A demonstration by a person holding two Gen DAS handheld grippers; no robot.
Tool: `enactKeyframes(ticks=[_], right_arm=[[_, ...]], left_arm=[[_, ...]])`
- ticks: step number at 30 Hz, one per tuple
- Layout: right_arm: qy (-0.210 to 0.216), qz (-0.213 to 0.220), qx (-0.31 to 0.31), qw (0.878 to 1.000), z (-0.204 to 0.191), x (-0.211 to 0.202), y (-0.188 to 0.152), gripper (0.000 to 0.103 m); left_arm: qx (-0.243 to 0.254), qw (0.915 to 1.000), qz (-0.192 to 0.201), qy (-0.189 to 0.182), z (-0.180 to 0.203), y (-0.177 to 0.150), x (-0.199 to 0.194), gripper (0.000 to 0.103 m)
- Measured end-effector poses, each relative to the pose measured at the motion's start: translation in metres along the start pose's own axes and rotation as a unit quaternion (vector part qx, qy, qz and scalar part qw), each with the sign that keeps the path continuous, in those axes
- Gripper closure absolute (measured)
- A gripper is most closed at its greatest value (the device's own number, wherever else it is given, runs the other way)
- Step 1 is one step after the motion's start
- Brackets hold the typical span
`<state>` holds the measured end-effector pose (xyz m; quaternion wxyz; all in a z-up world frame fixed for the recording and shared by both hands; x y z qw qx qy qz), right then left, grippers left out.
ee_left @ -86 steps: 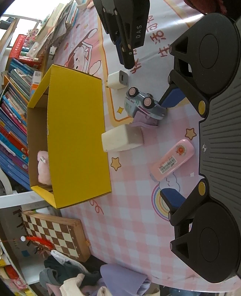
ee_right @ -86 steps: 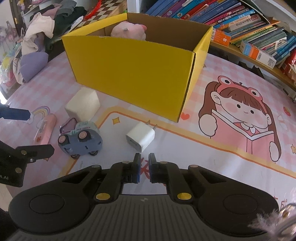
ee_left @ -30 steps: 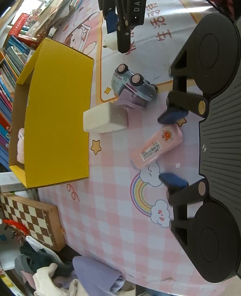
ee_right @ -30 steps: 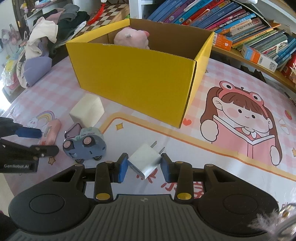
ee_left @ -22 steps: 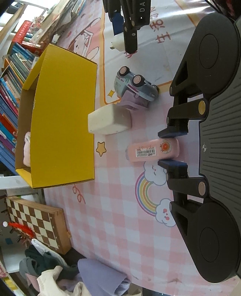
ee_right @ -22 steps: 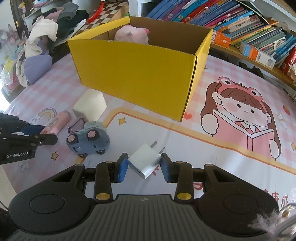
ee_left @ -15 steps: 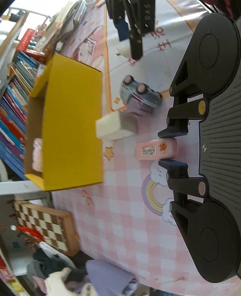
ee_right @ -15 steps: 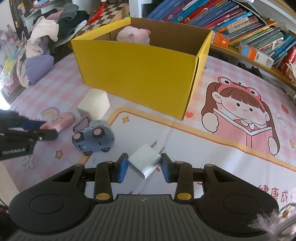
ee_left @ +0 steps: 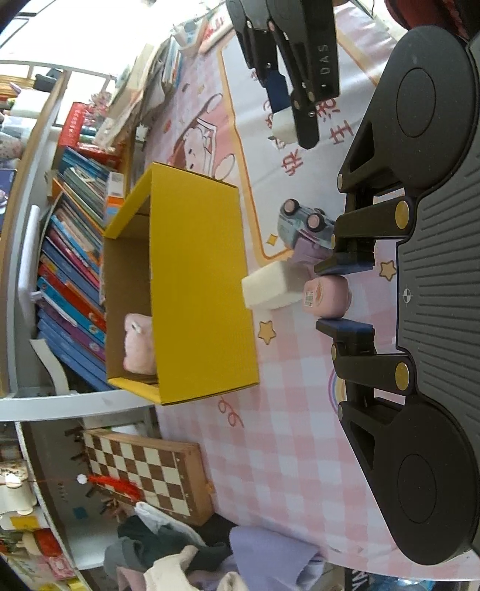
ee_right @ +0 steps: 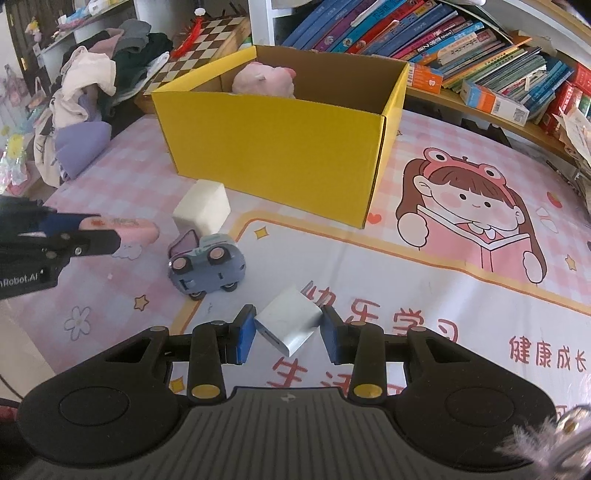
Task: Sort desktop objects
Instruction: 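Carry the pink stick with the left tool while the right tool carries the charger to the box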
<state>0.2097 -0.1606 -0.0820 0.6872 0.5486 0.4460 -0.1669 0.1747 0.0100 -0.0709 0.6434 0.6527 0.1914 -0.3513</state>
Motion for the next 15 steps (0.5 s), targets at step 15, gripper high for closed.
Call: enactKeyframes(ticks=[15], right_arm=[[0.014, 0.025, -0.008, 1.0, -0.003, -0.025, 0.026, 0.067]], left_arm=[[0.022, 0.9977, 0.058, -0.027, -0.002, 0.037, -0.026, 0.08]])
Point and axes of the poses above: each gripper's, at about its wrist camera, not at the fingertips, and x roughly the way its jaws point, z to its right, y to its top, the point moved 6 cm from there along x, roughly the way its jaws point, and after that the axes turned 4 degrees about -y, right-handed, at the moved point
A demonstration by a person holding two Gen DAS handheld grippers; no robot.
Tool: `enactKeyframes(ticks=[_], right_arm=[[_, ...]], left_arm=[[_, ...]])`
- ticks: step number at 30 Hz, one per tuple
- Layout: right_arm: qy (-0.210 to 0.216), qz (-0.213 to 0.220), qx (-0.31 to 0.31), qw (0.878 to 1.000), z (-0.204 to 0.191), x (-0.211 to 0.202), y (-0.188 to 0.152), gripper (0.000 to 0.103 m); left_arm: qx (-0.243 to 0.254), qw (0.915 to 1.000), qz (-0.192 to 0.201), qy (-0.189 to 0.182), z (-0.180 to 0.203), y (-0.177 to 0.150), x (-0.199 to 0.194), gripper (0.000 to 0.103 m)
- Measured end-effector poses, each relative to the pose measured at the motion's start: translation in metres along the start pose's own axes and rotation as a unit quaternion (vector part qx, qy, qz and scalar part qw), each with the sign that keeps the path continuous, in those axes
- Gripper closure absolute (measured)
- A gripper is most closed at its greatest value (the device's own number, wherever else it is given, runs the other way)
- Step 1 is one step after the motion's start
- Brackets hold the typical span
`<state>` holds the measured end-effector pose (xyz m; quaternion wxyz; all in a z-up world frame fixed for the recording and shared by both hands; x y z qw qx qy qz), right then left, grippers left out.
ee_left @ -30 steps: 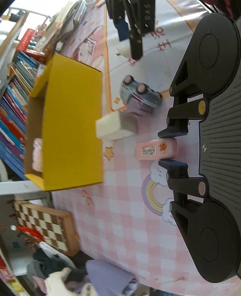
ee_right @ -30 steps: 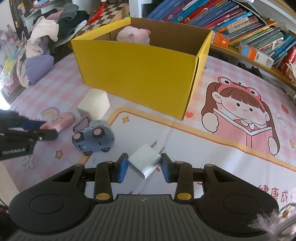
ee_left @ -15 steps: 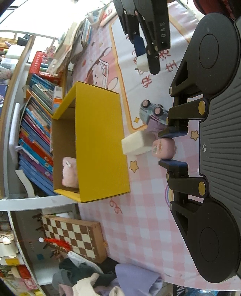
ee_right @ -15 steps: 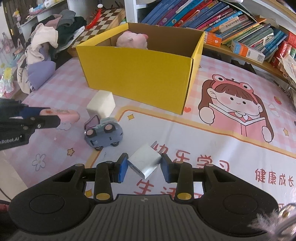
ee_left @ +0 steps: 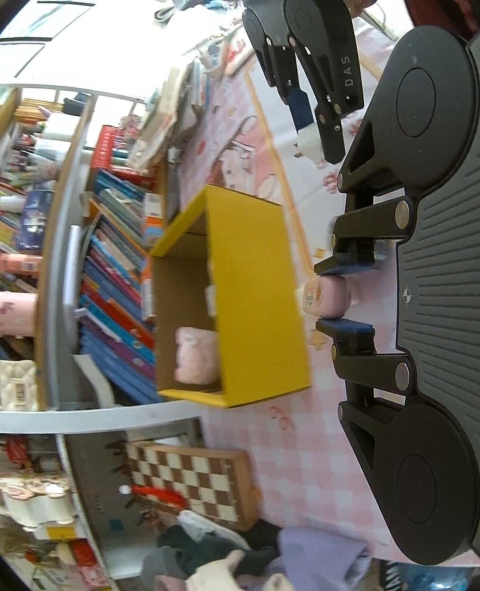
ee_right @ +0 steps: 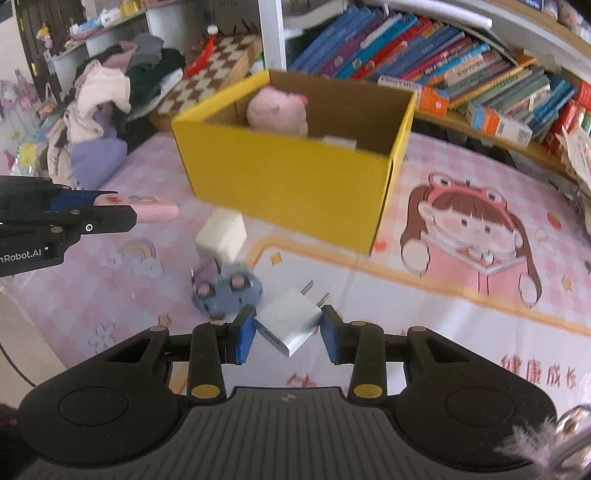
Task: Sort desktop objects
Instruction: 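Carry the pink stick with the left tool while the right tool carries the charger to the box, then lower the charger into the box and open the right tool while the left tool lowers the pink stick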
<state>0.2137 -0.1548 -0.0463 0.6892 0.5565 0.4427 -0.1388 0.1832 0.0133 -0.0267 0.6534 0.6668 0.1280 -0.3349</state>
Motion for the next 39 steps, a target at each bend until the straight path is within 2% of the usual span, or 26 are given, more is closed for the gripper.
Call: enactKeyframes(ticks=[11, 18, 25, 32, 39], right_arm=[[0.02, 0.078, -0.044, 0.996, 0.003, -0.026, 0.076, 0.067], [0.021, 0.102, -0.07, 0.992, 0.012, -0.018, 0.119, 0.067], [0.032, 0.097, -0.084, 0.991, 0.028, 0.006, 0.147, 0.067], [0.04, 0.089, -0.107, 0.989, 0.04, 0.04, 0.175, 0.067], [0.045, 0.05, -0.156, 0.985, 0.038, 0.09, 0.19, 0.067]], left_arm=[[0.024, 0.9973, 0.068, 0.005, -0.006, 0.06, -0.006, 0.08], [0.031, 0.9956, 0.087, 0.016, -0.014, 0.088, 0.008, 0.08], [0.023, 0.9966, 0.076, 0.024, -0.022, 0.102, 0.034, 0.08], [0.005, 0.9989, 0.04, 0.023, -0.029, 0.107, 0.071, 0.08], [-0.018, 0.9995, -0.002, 0.026, -0.044, 0.109, 0.109, 0.08]])
Point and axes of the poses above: each gripper's, at about its wrist camera, not at the fingertips, and x roughly the way its jaws point, z to its right, y to its top, the point moved 6 cm from there along x, roughly the way its jaws point, and after that the axes turned 4 degrees about -y, right-handed, at the moved point
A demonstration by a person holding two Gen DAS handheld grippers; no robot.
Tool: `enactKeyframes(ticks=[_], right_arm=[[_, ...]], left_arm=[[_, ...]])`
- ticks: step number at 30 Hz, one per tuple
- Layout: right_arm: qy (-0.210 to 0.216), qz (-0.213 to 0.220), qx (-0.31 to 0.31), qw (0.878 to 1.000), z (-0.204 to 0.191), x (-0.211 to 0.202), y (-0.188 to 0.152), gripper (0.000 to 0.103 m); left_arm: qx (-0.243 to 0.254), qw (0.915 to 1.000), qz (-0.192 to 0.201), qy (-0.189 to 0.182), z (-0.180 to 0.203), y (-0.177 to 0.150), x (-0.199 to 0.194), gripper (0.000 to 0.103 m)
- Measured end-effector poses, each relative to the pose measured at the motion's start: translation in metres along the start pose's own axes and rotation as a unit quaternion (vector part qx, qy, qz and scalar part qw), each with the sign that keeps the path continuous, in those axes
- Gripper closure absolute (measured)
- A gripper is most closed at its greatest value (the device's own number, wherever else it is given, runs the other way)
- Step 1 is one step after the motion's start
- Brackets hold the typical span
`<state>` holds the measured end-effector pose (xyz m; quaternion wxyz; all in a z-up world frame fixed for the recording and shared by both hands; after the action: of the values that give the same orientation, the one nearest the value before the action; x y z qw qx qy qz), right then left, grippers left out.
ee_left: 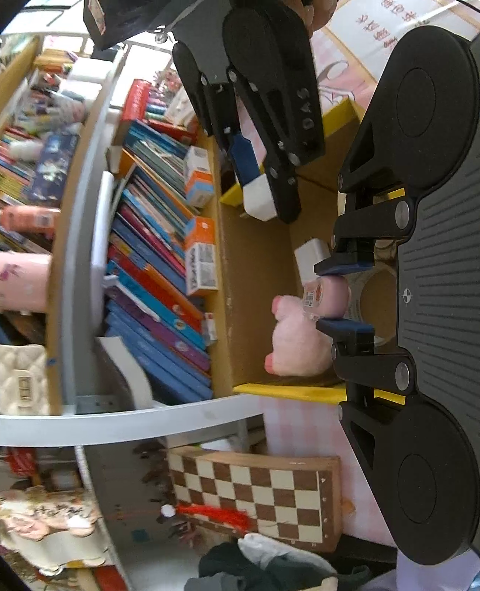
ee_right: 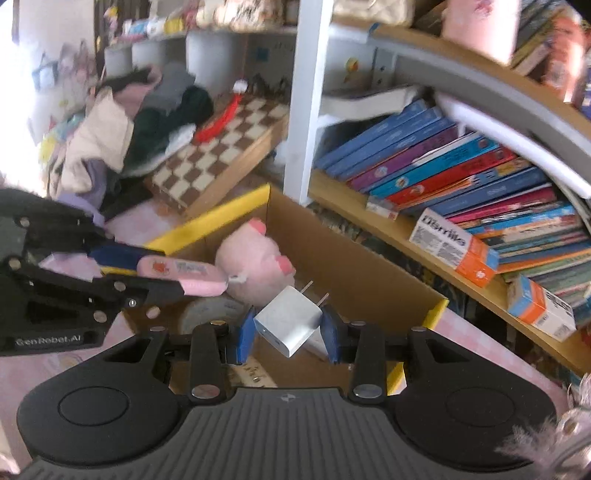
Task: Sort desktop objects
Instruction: 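Lower the charger into the box and open the right tool while the left tool lowers the pink stick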
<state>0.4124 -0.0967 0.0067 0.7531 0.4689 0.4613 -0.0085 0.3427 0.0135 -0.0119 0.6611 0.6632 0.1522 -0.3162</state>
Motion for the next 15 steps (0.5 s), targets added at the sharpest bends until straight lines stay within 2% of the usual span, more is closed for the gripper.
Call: enactKeyframes(ticks=[8, 15], right_arm=[[0.031, -0.085, -0.058, 0.994, -0.005, 0.057, -0.008, 0.067], [0.032, -0.138, -0.068, 0.988, -0.002, 0.087, -0.019, 0.067]], left_arm=[[-0.004, 0.9979, -0.063, -0.01, -0.005, -0.009, 0.038, 0.08], [-0.008, 0.996, -0.089, -0.012, -0.007, -0.011, 0.054, 0.08]])
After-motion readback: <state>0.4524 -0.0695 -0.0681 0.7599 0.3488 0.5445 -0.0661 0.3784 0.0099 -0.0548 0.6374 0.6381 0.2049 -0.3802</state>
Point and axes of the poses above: each gripper's, at about its wrist camera, not at the fingertips, and x roughly the way its jaws point, z to its right, y to its top, the point moved 6 cm from there along x, roughly the way its jaws point, and after that the axes turned 4 degrees about -y, right-handed, at the moved point
